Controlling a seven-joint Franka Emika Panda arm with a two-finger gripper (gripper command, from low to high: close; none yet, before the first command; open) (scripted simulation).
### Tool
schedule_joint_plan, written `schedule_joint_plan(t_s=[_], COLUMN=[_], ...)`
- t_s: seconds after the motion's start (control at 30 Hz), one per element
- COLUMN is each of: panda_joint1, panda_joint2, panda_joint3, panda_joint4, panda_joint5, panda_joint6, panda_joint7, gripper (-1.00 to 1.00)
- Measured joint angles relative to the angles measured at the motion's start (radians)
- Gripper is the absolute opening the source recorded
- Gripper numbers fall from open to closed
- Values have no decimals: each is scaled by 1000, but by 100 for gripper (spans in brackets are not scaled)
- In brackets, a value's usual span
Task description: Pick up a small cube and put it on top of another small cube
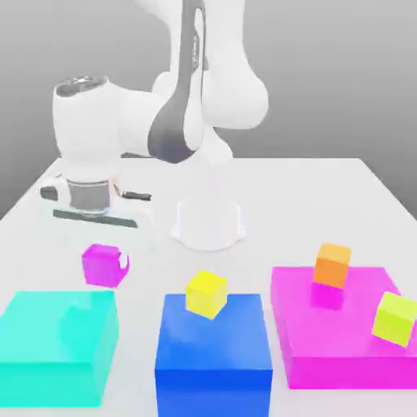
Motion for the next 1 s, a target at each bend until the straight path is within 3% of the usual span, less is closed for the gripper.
schedule_joint_plan(t_s=[0.43, 0.6, 0.63, 0.83, 1.0], panda_joint1=[243, 252, 251, 250, 255], panda_joint2=[-178, -63, -41, -30, -148], panda_joint3=[148, 173, 175, 177, 167], panda_joint4=[114, 74, 66, 62, 106], panda_joint5=[97, 98, 95, 93, 99], panda_joint6=[-290, -135, -105, -90, -250], panda_joint7=[-111, -111, -109, -107, -115], gripper=[-100, -100, 100, 100, 100])
